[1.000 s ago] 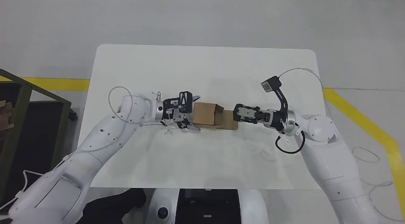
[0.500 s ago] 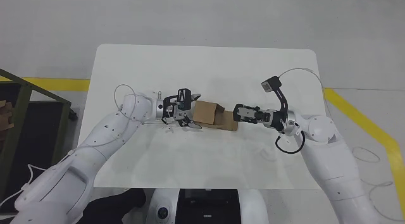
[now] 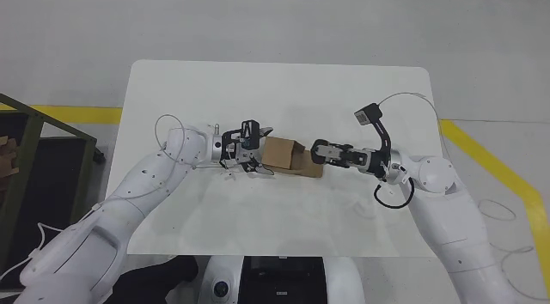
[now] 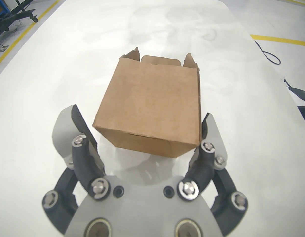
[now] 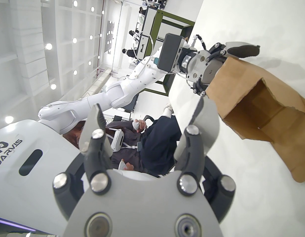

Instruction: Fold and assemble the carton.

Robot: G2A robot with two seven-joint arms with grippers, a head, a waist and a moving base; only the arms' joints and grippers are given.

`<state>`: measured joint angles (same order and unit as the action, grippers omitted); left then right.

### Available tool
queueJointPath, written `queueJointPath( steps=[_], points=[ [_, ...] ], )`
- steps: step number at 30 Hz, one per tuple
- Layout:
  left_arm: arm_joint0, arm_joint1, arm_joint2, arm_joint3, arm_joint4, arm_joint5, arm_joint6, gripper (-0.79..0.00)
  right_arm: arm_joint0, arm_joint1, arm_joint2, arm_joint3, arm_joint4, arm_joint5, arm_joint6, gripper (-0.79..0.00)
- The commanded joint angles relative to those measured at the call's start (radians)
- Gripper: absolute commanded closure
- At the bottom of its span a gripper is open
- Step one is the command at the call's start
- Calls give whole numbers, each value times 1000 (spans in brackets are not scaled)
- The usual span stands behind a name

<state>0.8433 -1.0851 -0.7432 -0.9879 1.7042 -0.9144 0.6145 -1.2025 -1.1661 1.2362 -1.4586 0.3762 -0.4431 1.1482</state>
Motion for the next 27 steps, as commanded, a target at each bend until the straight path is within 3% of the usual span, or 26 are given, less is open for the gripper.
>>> queueJointPath(
  steps=[1, 8, 15, 27],
  points=[
    [0, 0, 0, 0, 0, 0, 0, -785, 0, 0, 0, 0, 0, 0, 0, 0],
    [0, 0, 0, 0, 0, 0, 0, -785, -2, 0, 0, 0, -4, 4, -6, 0],
    [0, 0, 0, 0, 0, 0, 0, -785, -55, 11, -14, -84, -238, 186, -158, 0],
    [0, 0, 0, 0, 0, 0, 0, -785, -148, 18, -55, -158, -448, 394, -325, 0]
  ],
)
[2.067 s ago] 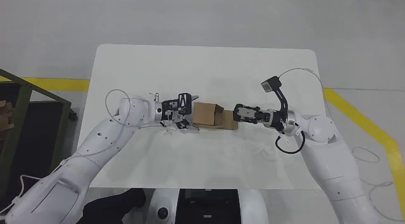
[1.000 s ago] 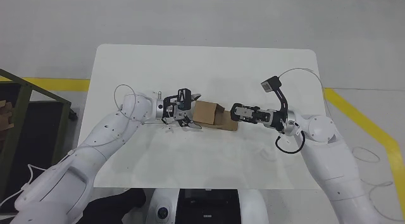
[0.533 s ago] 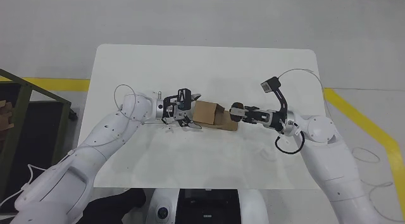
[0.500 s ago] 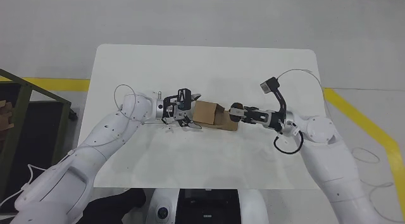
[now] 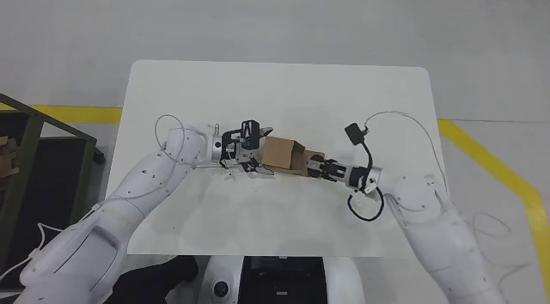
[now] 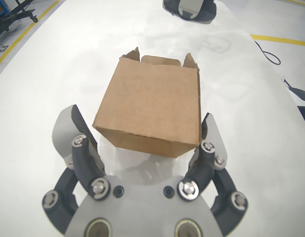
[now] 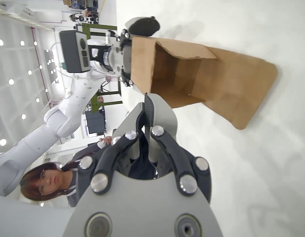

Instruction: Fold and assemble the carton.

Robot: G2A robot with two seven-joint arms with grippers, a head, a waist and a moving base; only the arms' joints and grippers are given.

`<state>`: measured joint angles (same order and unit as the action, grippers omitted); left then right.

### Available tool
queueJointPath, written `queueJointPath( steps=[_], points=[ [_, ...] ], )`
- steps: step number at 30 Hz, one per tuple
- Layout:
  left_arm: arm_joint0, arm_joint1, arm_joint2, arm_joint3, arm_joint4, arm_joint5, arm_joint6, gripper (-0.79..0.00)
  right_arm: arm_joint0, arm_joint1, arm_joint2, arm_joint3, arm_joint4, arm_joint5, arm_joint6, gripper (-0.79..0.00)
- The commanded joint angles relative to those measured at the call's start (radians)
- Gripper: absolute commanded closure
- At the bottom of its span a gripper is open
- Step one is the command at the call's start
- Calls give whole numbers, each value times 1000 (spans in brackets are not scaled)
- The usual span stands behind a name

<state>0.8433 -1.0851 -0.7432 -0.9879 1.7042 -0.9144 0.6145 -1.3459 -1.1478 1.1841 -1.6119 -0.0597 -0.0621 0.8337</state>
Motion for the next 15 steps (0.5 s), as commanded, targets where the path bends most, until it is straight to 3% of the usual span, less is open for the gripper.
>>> queueJointPath(
  steps=[1, 15],
  points=[
    [0, 0, 0, 0, 0, 0, 0, -785, -11, 1, -6, -10, -25, 26, -23, 0],
    [0, 0, 0, 0, 0, 0, 0, -785, 15, -17, -85, 56, -15, 106, -104, 0]
  ],
)
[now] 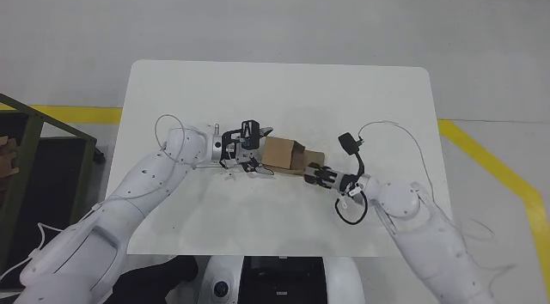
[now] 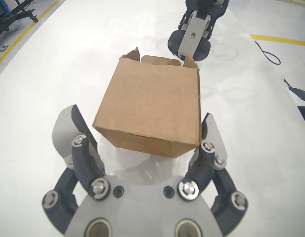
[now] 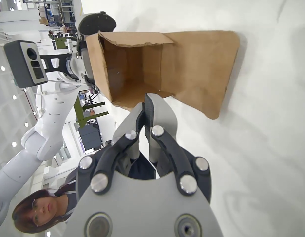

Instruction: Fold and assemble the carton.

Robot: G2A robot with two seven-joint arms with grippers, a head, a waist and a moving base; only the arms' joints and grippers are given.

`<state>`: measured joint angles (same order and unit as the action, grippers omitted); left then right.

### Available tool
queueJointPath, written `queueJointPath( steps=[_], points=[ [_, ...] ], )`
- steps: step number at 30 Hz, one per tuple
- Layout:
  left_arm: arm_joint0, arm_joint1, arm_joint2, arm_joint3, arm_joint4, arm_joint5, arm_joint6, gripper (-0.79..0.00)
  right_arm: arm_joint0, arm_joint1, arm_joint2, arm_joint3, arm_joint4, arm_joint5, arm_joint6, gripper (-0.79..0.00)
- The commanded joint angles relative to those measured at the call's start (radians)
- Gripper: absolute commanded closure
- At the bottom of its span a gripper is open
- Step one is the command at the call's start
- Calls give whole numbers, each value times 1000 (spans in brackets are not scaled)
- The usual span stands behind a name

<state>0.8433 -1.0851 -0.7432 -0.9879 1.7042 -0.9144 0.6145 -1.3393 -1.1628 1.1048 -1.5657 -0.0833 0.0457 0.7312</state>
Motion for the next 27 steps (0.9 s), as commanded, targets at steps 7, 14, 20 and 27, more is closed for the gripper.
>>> queueJointPath(
  steps=[7, 14, 20, 27],
  points=[
    [0, 0, 0, 0, 0, 0, 0, -785, 80, -22, -60, 82, 61, -20, -18, 0],
    [0, 0, 0, 0, 0, 0, 0, -785, 138, -43, -111, 142, 100, -36, -41, 0],
    [0, 0, 0, 0, 0, 0, 0, -785, 171, -58, -143, 168, 117, -43, -61, 0],
    [0, 0, 0, 0, 0, 0, 0, -785, 195, -70, -167, 194, 126, -55, -71, 0]
  ],
)
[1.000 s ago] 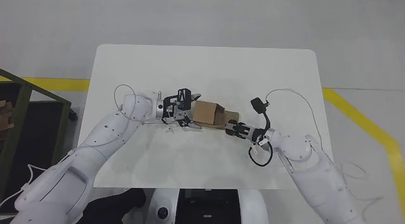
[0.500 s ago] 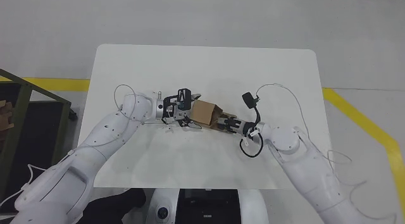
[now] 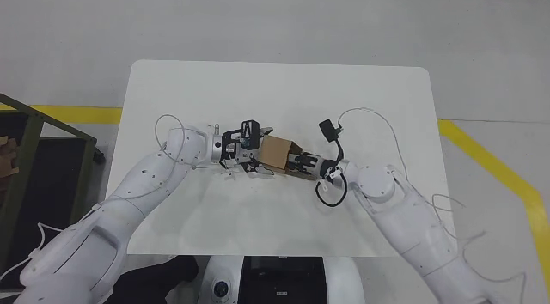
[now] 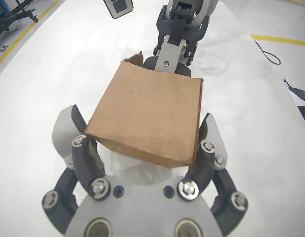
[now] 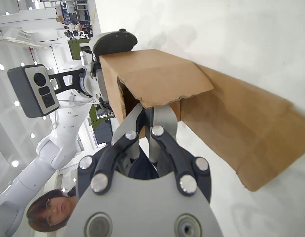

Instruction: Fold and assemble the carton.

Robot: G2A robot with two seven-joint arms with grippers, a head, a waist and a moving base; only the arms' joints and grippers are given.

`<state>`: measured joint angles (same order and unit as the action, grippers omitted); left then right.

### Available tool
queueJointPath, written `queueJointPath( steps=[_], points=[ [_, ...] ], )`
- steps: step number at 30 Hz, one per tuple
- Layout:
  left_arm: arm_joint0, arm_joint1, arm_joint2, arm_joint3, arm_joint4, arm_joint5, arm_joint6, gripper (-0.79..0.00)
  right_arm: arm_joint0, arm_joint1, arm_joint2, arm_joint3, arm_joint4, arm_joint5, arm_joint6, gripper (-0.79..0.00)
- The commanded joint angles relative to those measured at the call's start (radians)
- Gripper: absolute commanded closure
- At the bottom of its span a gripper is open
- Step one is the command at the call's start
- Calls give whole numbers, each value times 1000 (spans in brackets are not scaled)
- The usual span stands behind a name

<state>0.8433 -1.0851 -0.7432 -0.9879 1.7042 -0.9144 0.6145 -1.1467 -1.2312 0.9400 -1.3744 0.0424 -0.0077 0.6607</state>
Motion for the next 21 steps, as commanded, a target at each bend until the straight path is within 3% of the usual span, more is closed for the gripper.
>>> queueJointPath(
  steps=[1, 8, 21],
  points=[
    [0, 0, 0, 0, 0, 0, 0, -785, 5, -2, -4, 7, 0, -4, 0, 0],
    [22, 1, -10, -30, -24, 20, -48, -785, -4, -1, 2, 9, -5, -29, 10, 0],
    [45, 11, -36, -71, -46, 19, -98, -785, -148, 44, 136, -140, -78, -8, -10, 0]
  ],
)
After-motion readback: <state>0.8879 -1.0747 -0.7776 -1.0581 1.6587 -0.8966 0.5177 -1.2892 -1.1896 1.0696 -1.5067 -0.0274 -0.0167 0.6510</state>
